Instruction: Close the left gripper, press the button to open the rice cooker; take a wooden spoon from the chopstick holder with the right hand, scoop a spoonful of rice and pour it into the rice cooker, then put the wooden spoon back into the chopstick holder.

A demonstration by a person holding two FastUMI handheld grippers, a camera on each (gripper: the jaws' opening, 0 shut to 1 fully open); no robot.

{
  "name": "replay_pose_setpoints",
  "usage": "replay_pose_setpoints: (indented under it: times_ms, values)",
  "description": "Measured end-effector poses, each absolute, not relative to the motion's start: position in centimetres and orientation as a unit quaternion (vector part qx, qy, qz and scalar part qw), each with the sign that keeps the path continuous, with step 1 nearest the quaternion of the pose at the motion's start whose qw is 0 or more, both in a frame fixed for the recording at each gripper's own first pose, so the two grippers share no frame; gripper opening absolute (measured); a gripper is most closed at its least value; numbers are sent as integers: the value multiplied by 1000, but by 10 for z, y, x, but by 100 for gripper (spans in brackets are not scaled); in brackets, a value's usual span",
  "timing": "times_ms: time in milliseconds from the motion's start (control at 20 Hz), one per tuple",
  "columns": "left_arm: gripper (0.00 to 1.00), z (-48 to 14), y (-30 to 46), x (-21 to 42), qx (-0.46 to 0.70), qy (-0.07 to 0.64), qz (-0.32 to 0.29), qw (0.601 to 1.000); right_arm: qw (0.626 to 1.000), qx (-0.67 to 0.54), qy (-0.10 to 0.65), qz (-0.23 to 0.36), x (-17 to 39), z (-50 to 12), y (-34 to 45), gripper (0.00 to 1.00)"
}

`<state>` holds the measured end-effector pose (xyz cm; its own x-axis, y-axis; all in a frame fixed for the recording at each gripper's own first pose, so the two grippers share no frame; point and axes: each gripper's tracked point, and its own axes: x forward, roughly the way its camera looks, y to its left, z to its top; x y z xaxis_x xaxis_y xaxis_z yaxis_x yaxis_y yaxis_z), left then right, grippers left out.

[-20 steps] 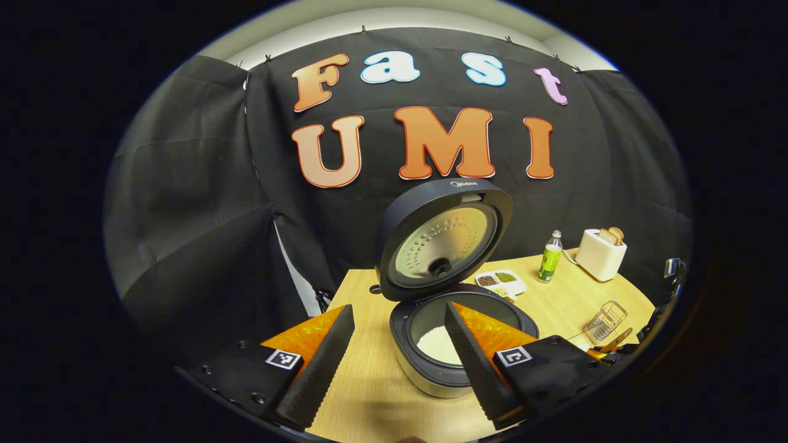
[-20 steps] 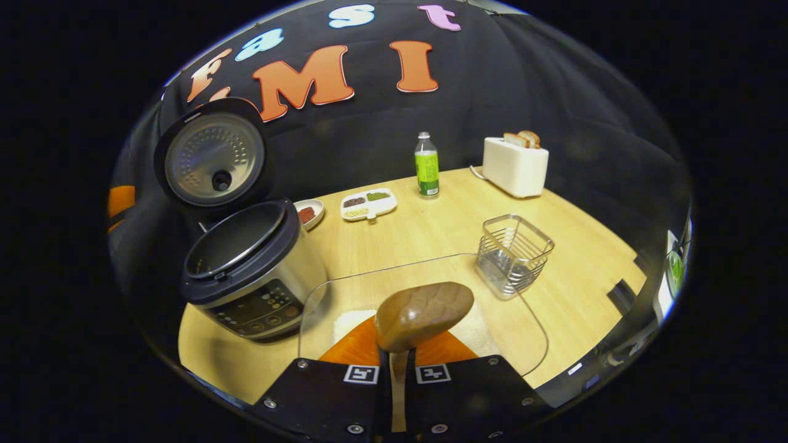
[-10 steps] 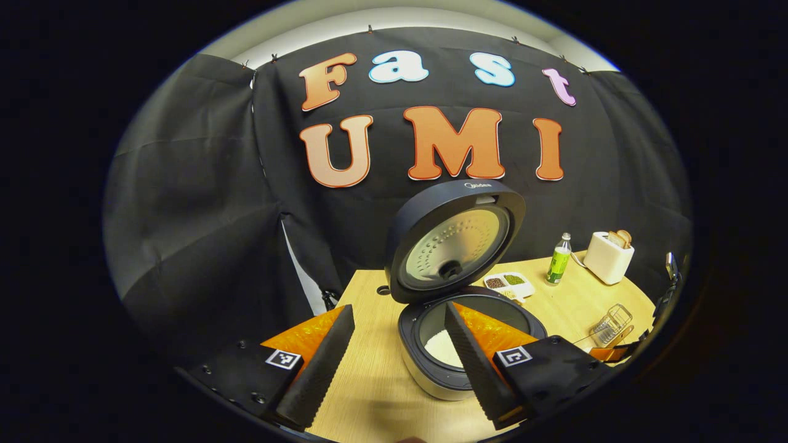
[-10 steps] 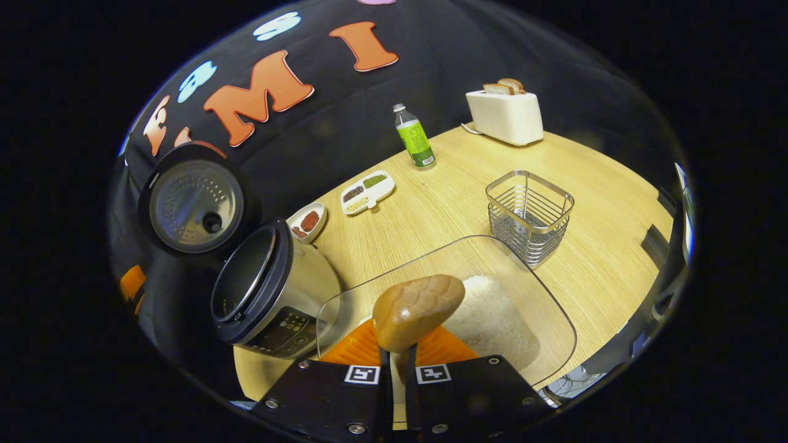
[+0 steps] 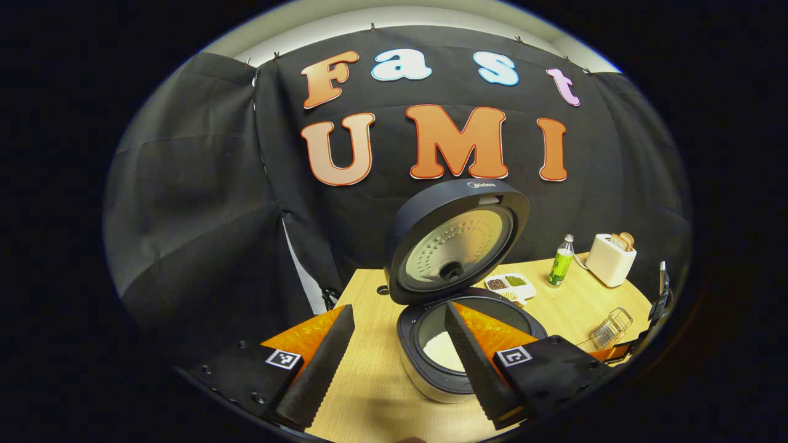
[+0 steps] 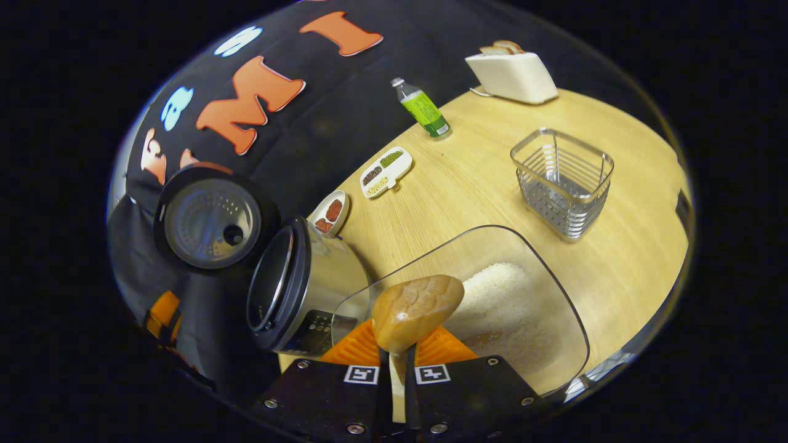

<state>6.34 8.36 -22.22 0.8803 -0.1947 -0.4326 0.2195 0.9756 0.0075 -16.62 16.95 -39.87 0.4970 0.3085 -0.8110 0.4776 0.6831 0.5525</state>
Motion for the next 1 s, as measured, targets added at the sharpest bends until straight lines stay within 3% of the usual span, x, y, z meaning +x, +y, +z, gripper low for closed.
replay_pose_setpoints:
  times_ms: [200,250,500,650,700,800,1000]
  values:
    - [99,-222,87,64,32,223,-99,969,757,418,502,-34,-163,-399,179,7]
    - [94,-223,87,65,32,224,-96,969,751,426,504,-27,-163,-400,181,7]
    - [99,-222,82,66,34,224,-91,970,708,495,503,-21,-161,-403,177,7]
    - [99,-217,78,67,36,217,-90,971,697,522,492,-15,-159,-397,168,7]
    - [94,-214,76,67,34,214,-90,972,696,527,488,-13,-158,-395,164,7]
    - [99,-211,72,68,33,207,-89,974,694,534,484,-7,-156,-389,154,7]
    - [99,-205,64,67,31,200,-85,976,676,567,471,4,-150,-375,137,7]
